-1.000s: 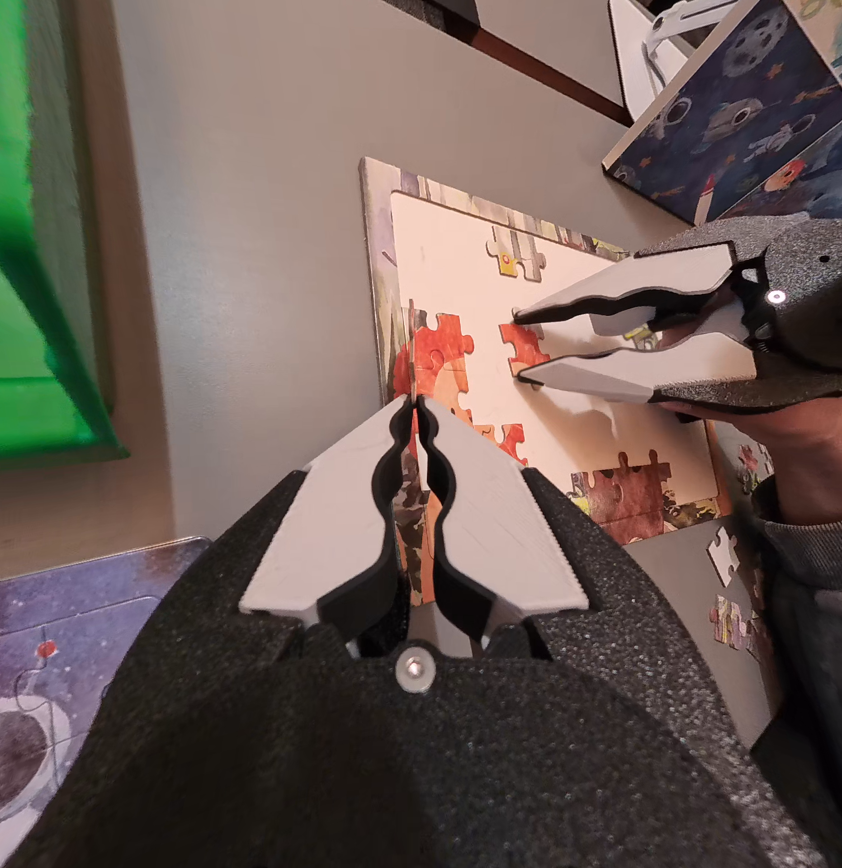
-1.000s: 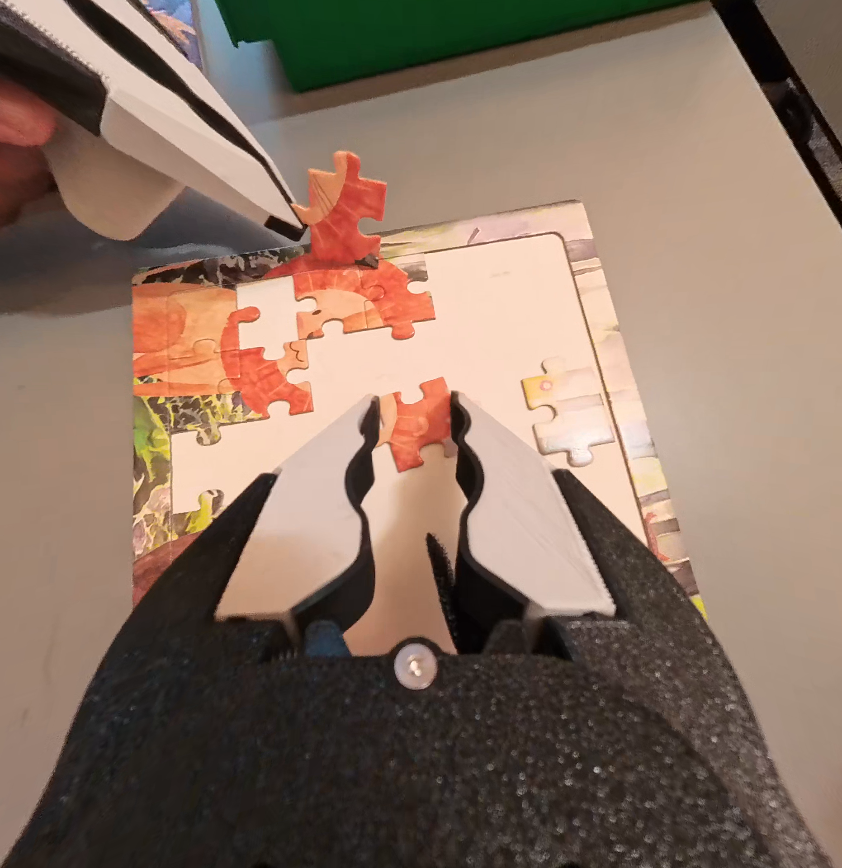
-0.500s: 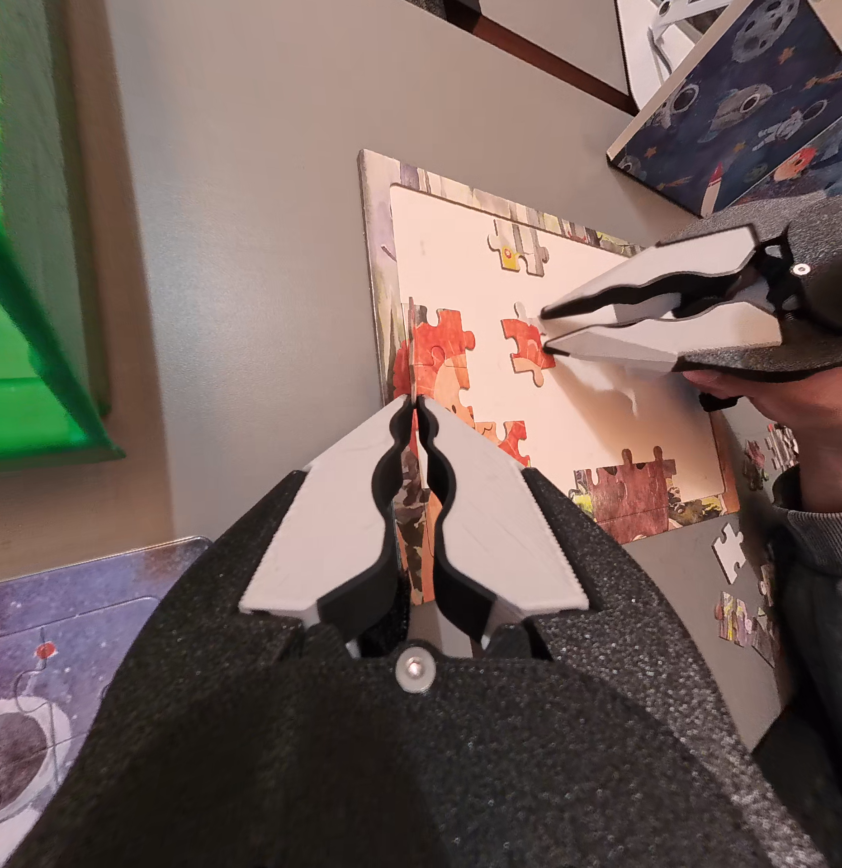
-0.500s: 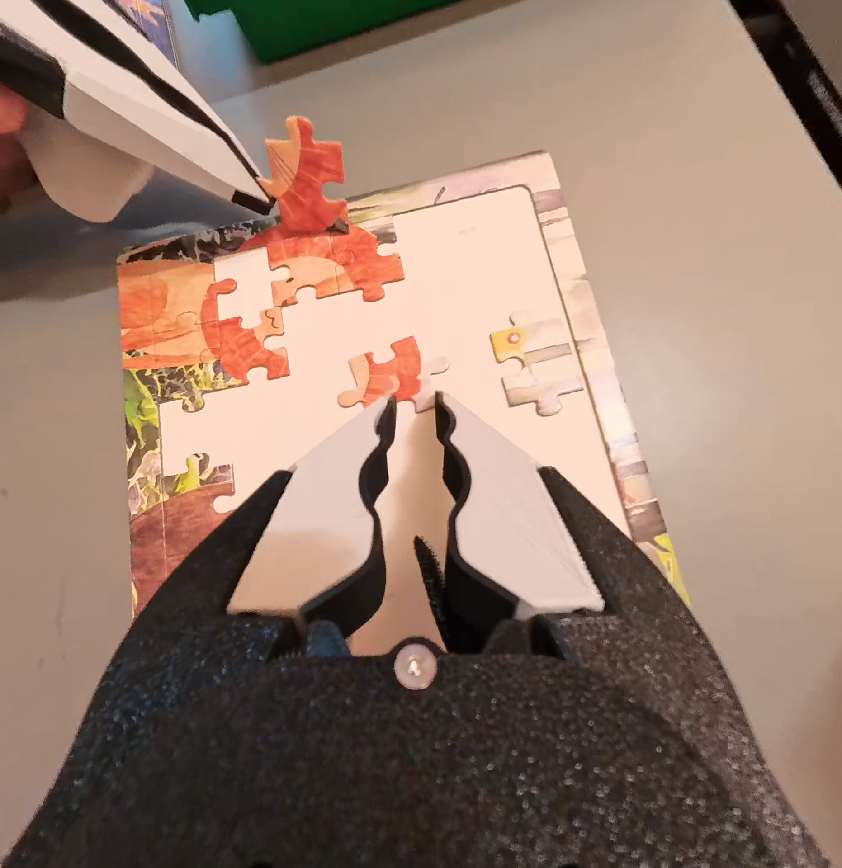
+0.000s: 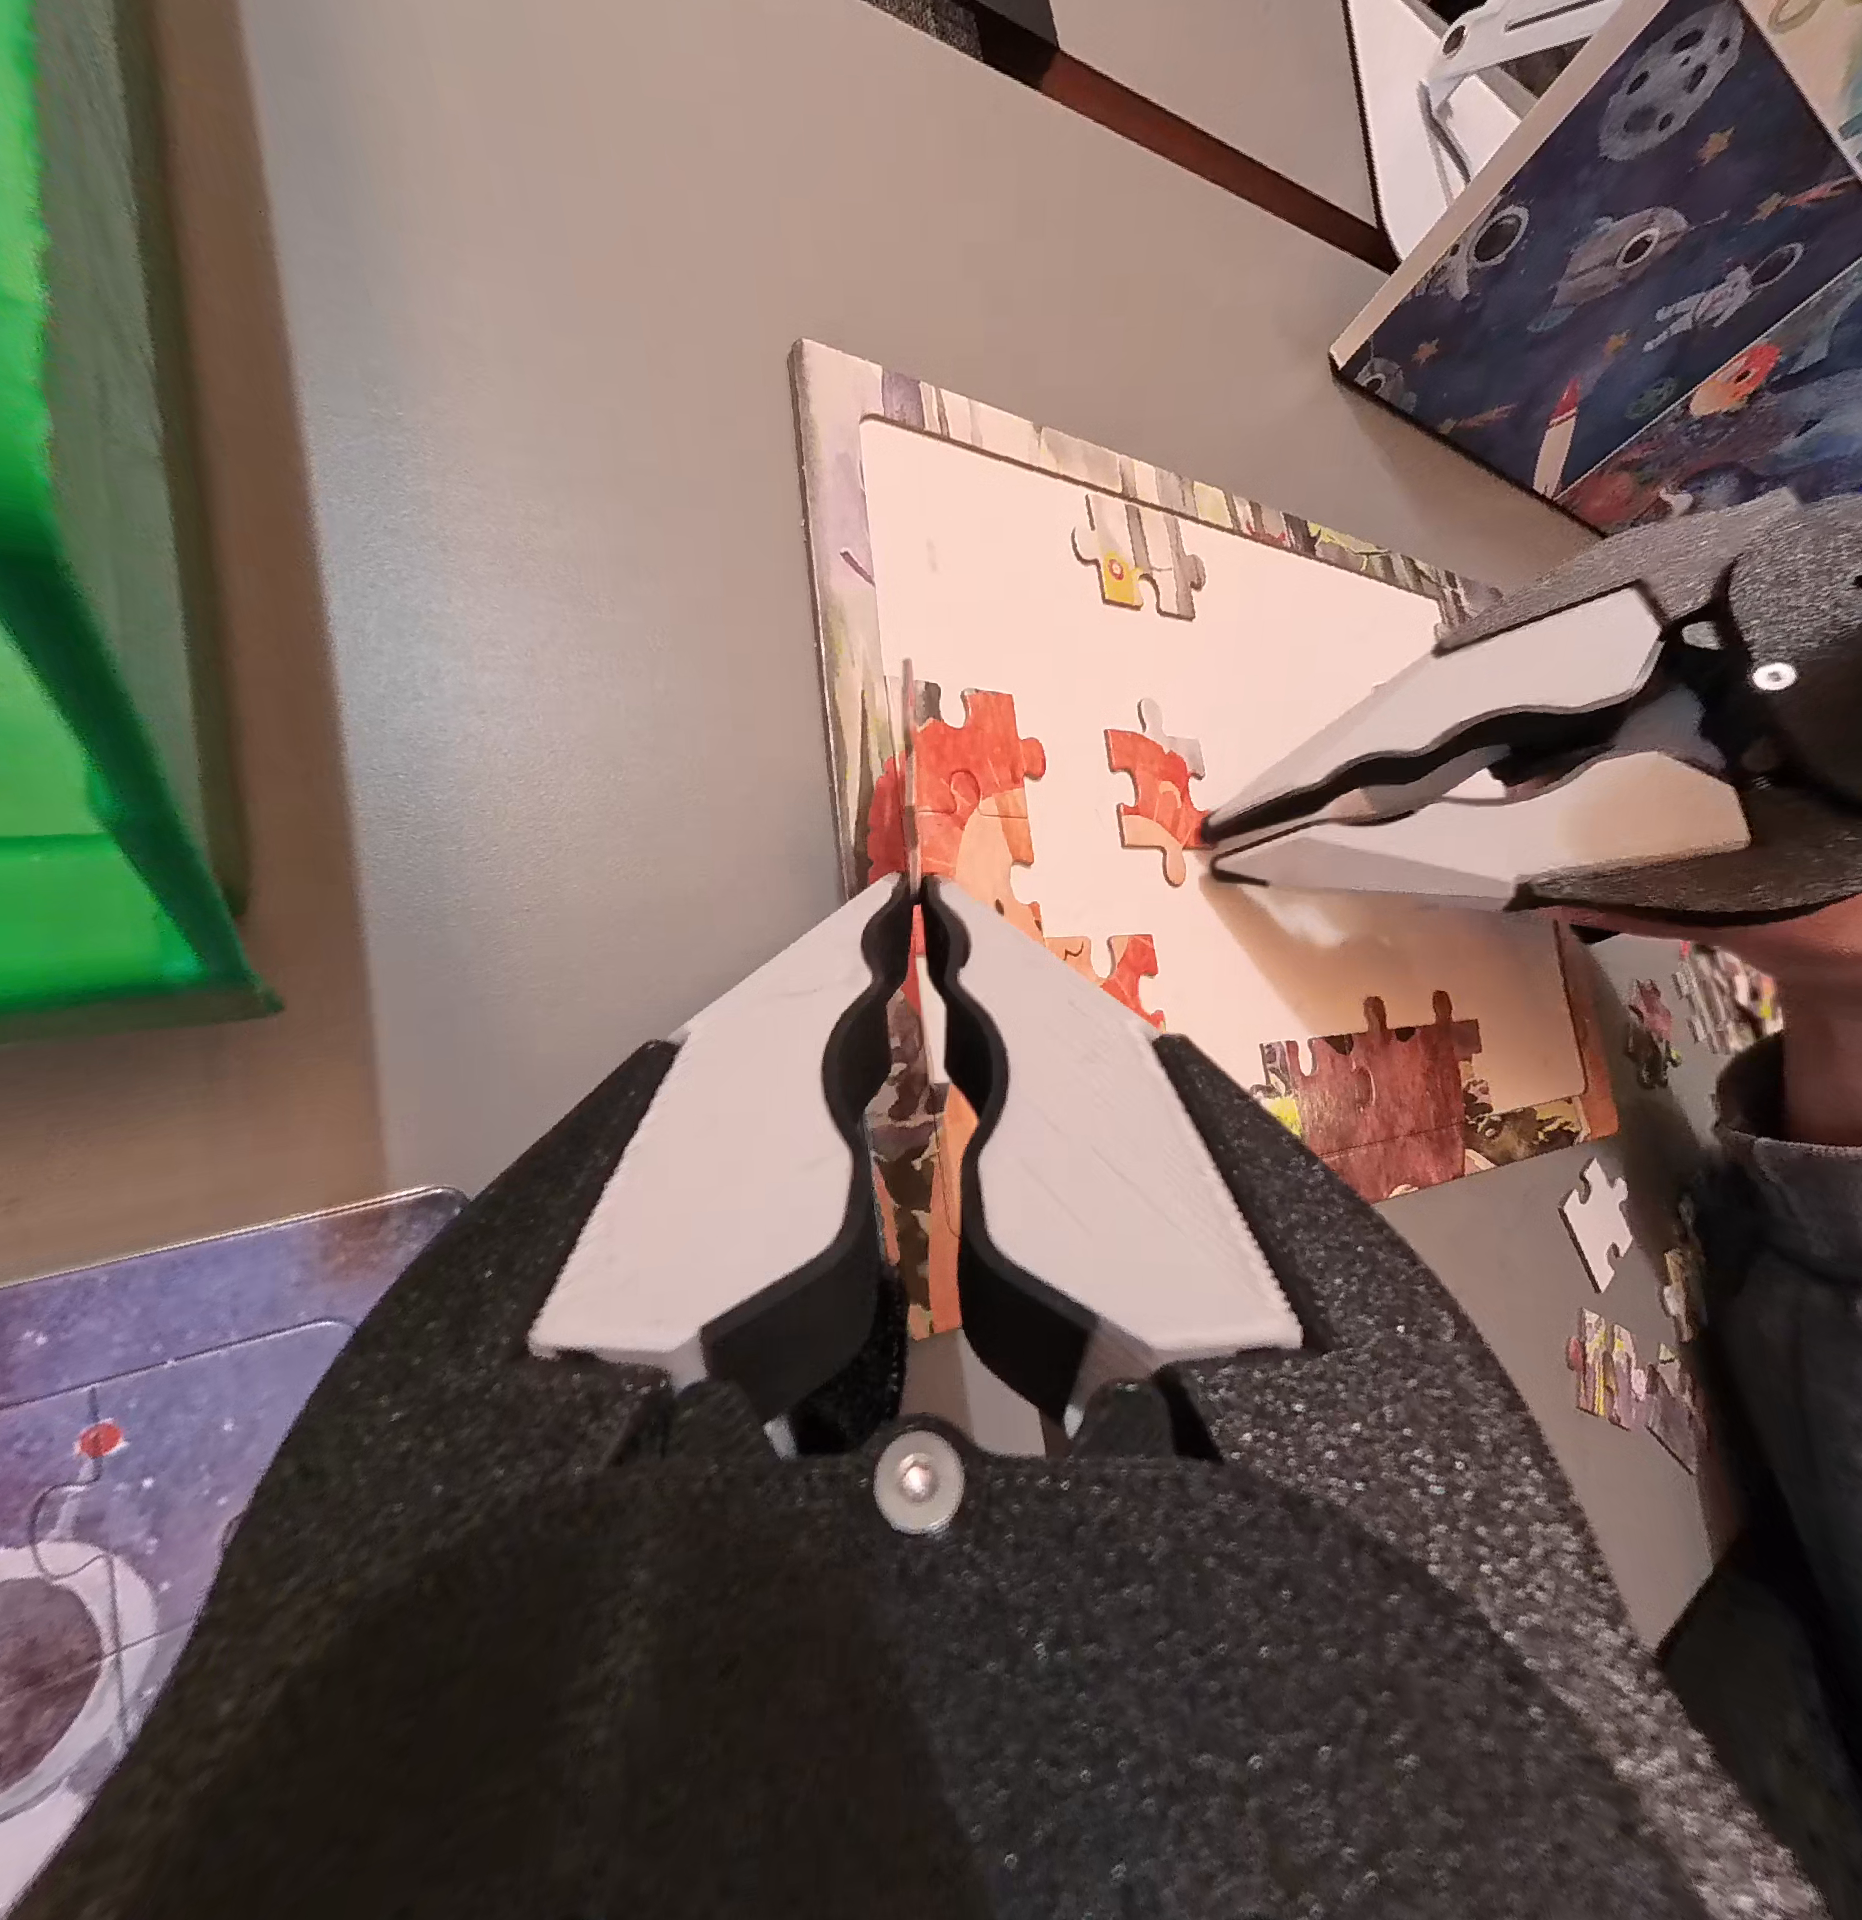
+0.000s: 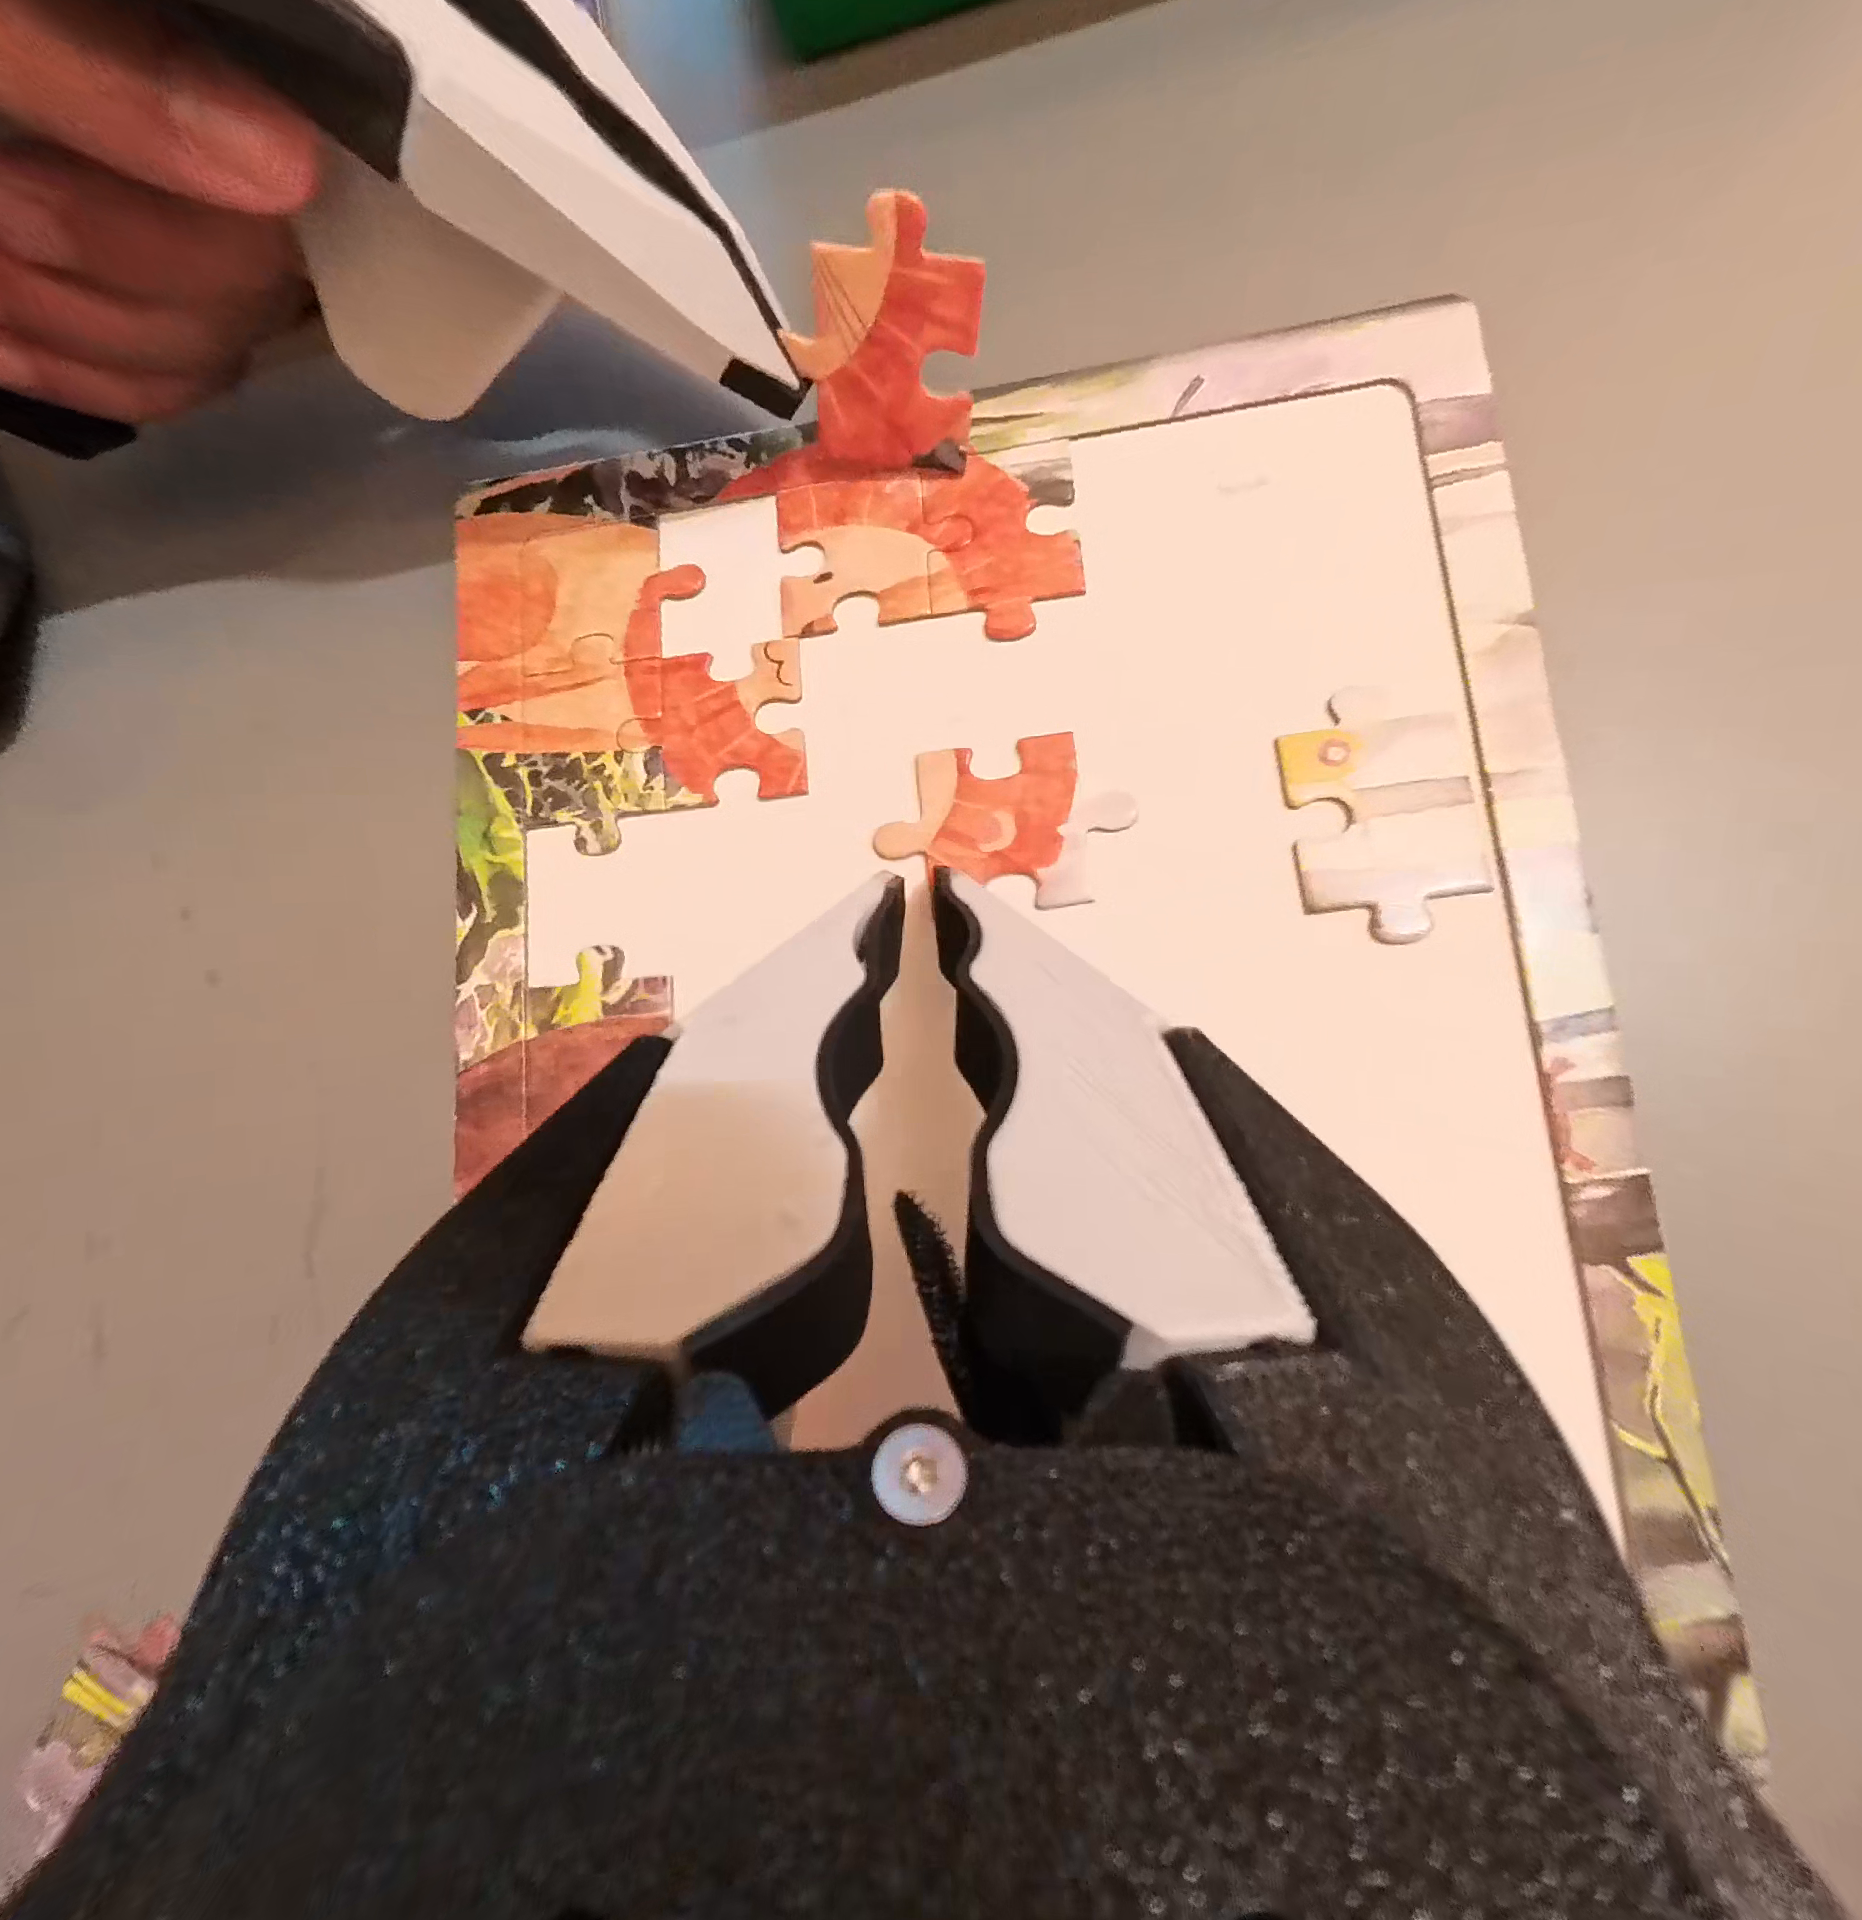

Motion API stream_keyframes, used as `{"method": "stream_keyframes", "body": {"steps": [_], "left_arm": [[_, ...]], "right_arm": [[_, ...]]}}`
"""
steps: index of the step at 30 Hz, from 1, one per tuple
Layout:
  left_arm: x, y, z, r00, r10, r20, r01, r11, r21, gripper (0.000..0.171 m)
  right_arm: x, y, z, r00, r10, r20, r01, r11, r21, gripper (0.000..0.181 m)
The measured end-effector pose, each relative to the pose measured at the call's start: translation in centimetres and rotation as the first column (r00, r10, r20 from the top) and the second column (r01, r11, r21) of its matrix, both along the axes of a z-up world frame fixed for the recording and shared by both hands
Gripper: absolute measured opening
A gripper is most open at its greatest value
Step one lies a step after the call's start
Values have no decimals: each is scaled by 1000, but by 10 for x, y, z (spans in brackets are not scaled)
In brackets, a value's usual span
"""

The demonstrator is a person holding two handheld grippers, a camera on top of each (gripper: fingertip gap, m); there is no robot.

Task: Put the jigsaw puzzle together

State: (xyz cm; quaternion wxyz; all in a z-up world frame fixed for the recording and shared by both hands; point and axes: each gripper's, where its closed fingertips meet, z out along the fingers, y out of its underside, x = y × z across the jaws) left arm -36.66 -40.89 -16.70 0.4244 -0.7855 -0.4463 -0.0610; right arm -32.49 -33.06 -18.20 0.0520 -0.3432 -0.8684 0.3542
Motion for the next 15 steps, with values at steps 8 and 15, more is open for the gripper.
{"method": "stream_keyframes", "body": {"steps": [8,15], "left_arm": [[4,10,11,1000,-21,18,19,995,95,1],[33,47,75,982,-187,6,160,857,490,1]], "right_arm": [[-7,-3,16,999,-31,-35,28,997,-70,8],[-19,-9,83,992,-111,57,124,830,-544,23]]}}
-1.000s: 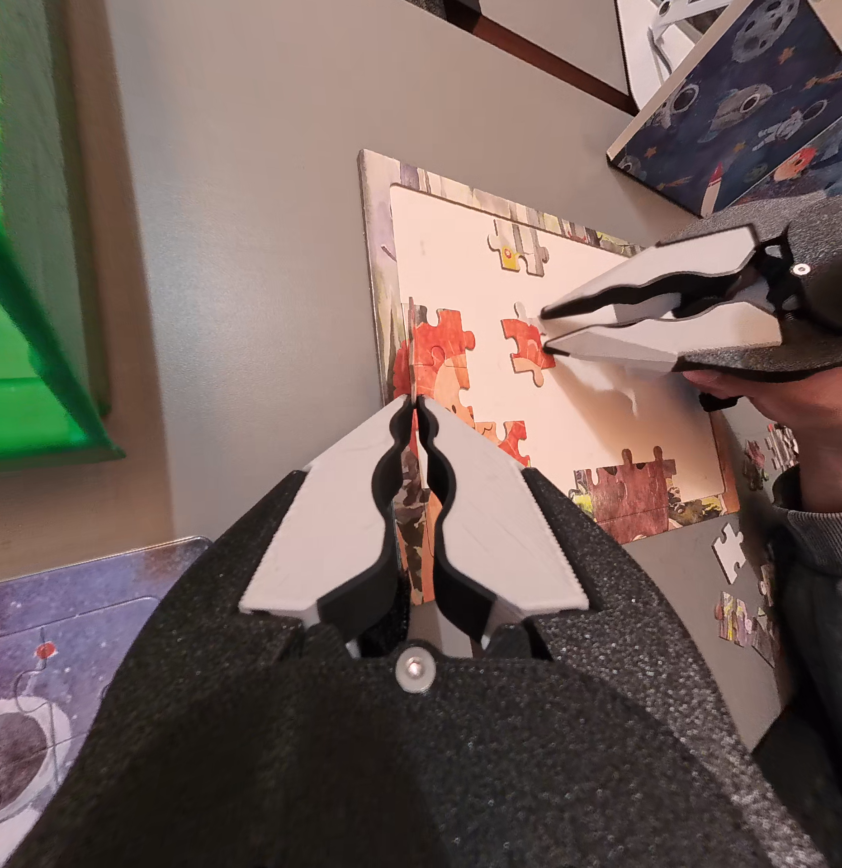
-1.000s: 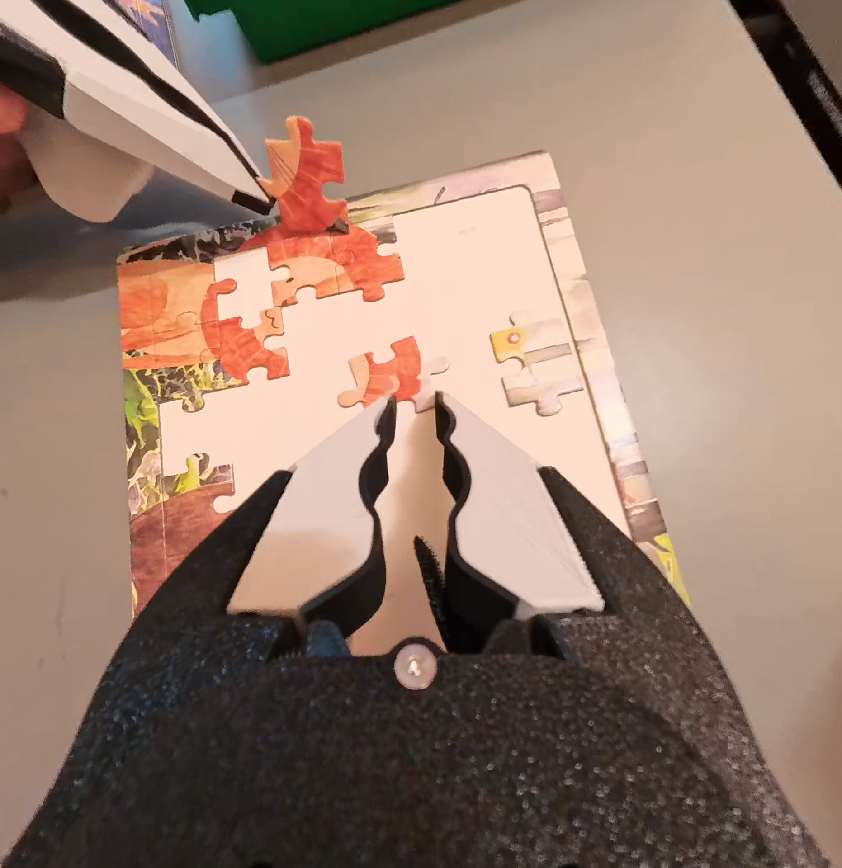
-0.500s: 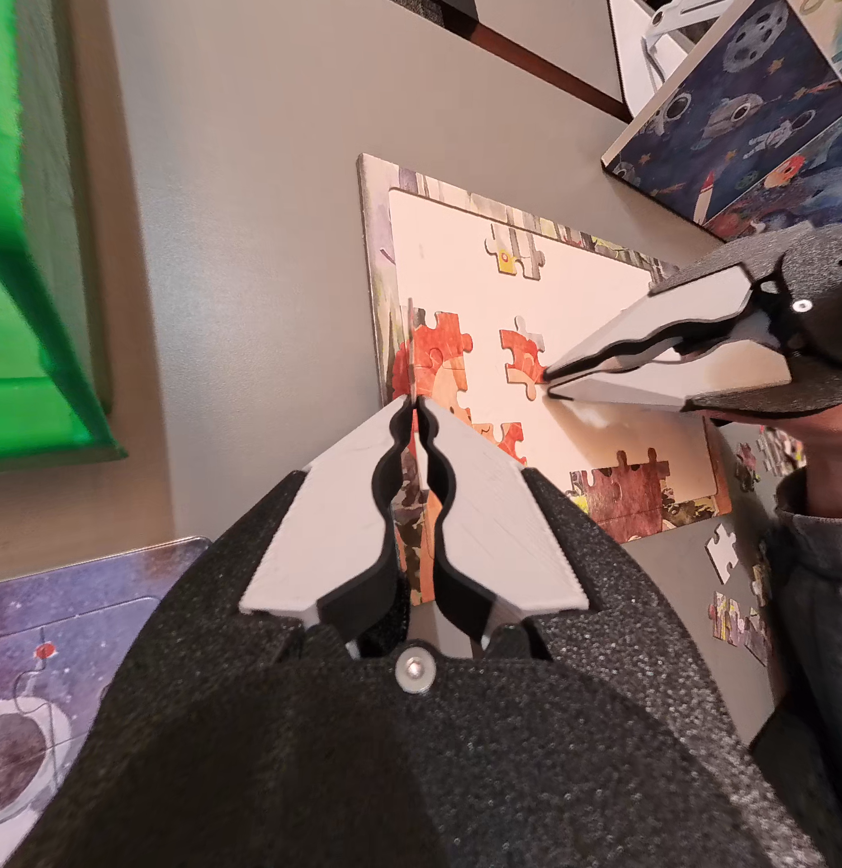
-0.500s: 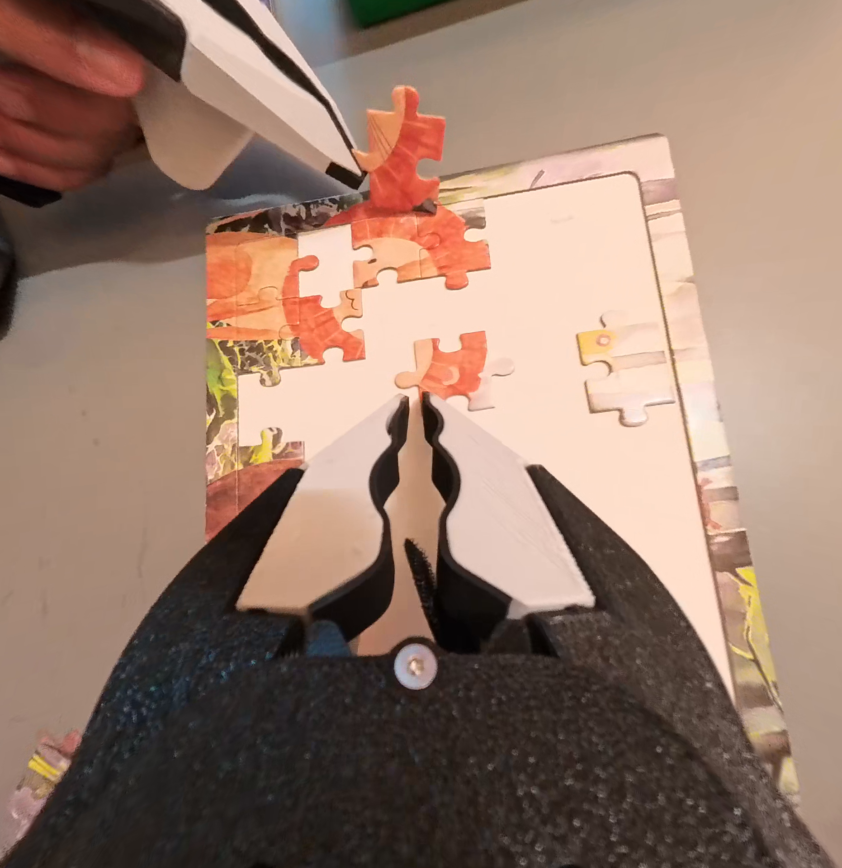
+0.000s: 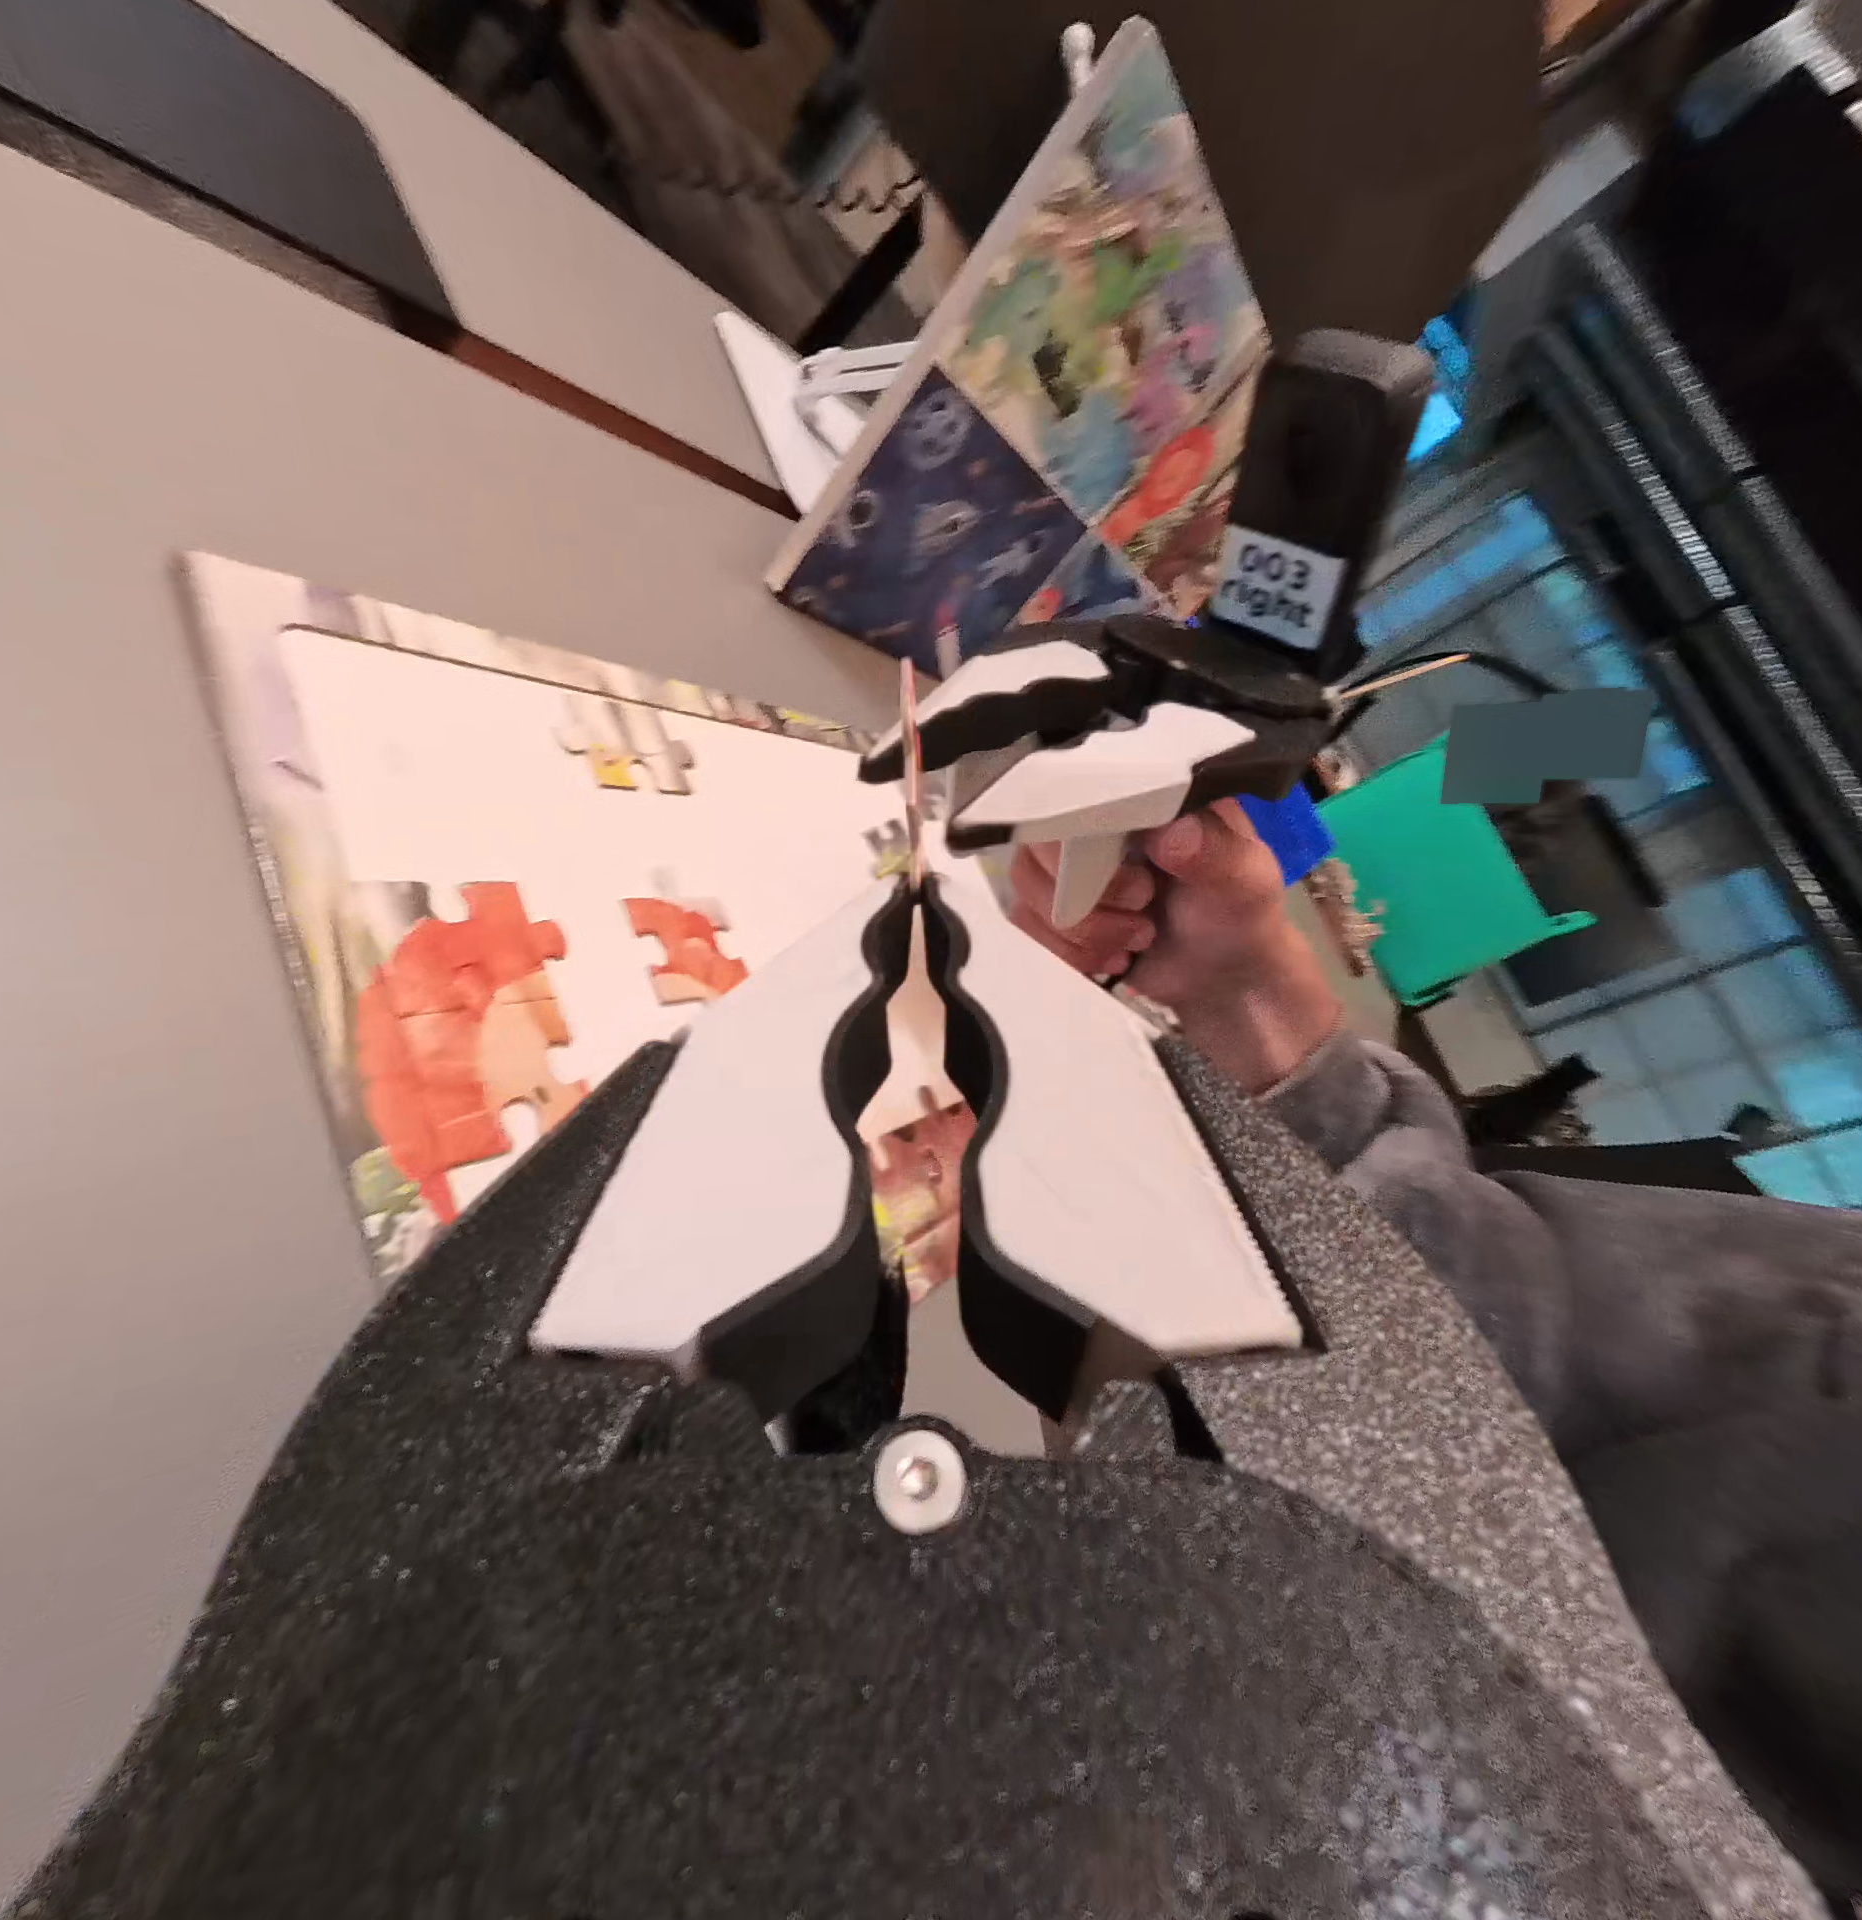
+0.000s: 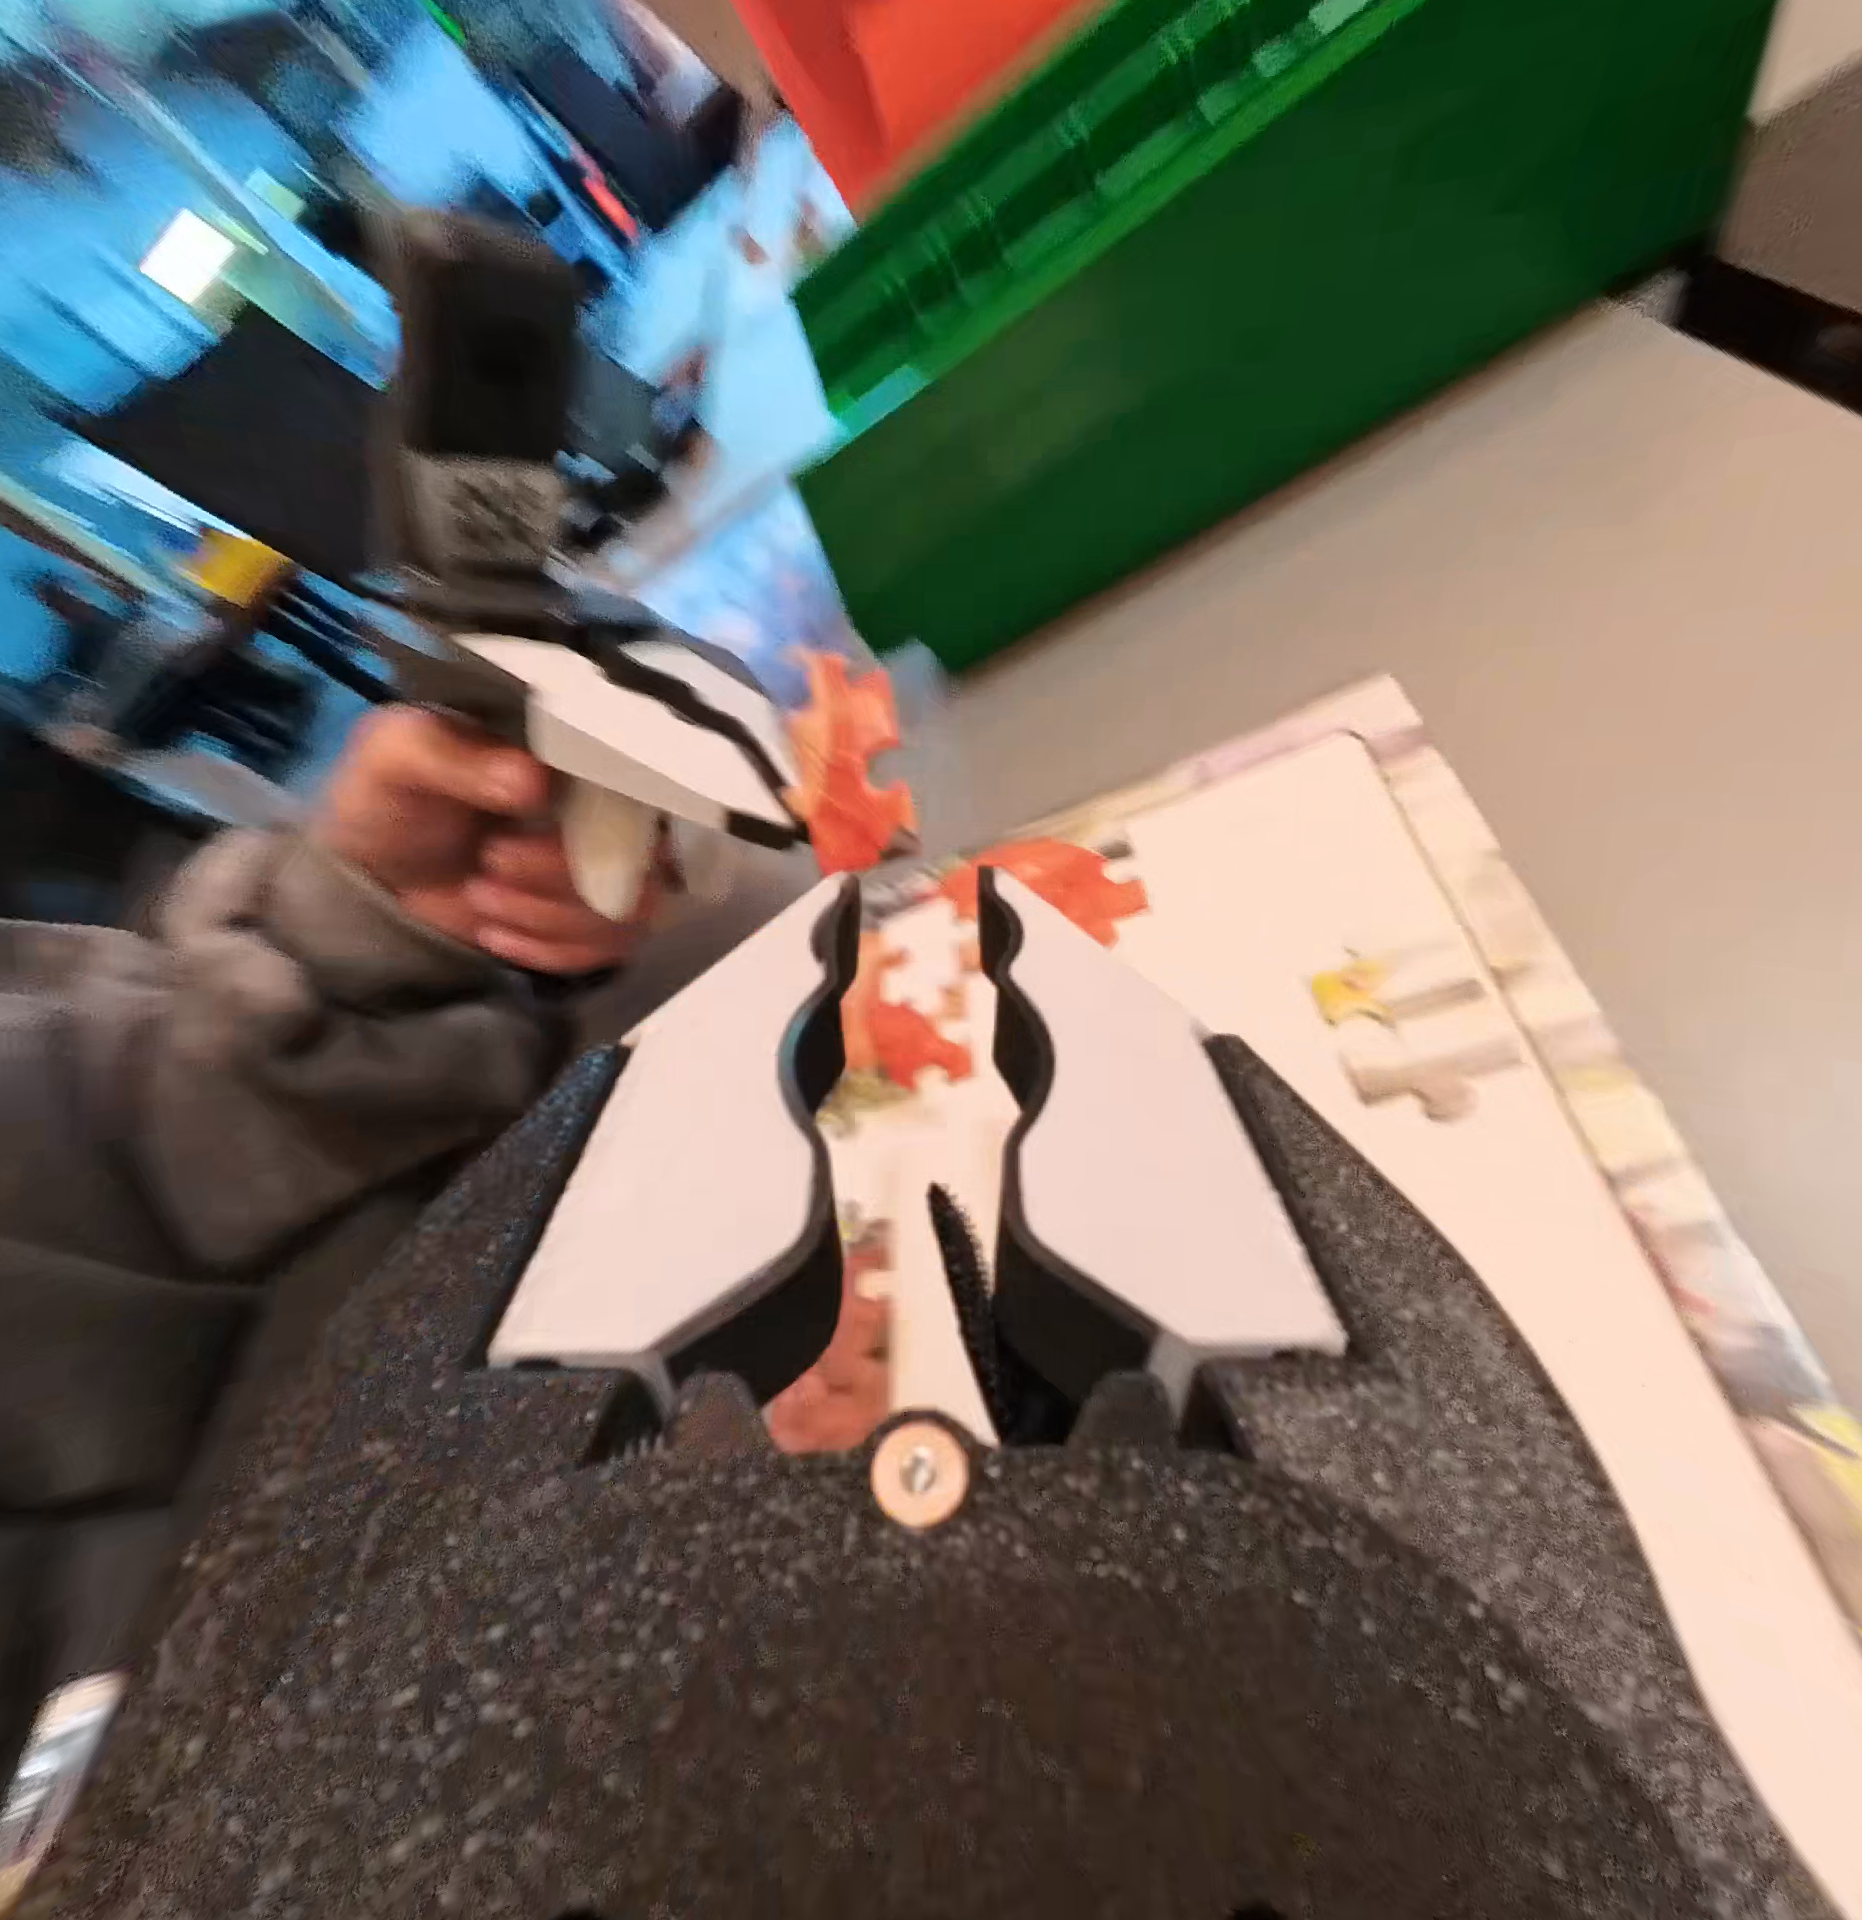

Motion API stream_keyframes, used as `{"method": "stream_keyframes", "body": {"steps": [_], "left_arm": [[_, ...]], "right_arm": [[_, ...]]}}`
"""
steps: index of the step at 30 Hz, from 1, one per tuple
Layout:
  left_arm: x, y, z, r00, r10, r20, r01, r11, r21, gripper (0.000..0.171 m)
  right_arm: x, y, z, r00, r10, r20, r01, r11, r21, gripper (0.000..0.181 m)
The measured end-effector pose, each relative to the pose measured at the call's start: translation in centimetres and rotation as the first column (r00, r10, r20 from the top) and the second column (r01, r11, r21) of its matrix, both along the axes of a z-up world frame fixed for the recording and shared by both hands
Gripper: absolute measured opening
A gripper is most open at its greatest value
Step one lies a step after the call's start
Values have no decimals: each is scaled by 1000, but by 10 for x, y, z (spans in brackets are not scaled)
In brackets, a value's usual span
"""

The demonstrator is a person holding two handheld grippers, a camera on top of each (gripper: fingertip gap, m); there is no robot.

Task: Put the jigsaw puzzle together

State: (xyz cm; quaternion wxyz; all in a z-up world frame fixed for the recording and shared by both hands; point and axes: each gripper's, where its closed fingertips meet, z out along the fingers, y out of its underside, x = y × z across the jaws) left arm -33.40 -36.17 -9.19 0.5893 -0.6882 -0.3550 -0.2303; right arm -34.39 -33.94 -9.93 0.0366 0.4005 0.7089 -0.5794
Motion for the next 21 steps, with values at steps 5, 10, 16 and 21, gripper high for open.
{"method": "stream_keyframes", "body": {"steps": [5,10,16,21], "left_arm": [[5,0,22,996,-52,73,39,983,177,1],[18,1,24,985,-140,97,118,973,199,1],[25,7,9,975,-172,138,152,978,143,1],[23,7,6,978,-160,136,143,981,130,1]], "right_arm": [[8,-1,29,998,55,5,-53,980,-193,25],[12,-5,42,996,89,13,-81,952,-294,24],[27,-7,21,980,179,88,-158,966,-206,0],[25,-5,21,985,151,78,-138,977,-160,2]]}}
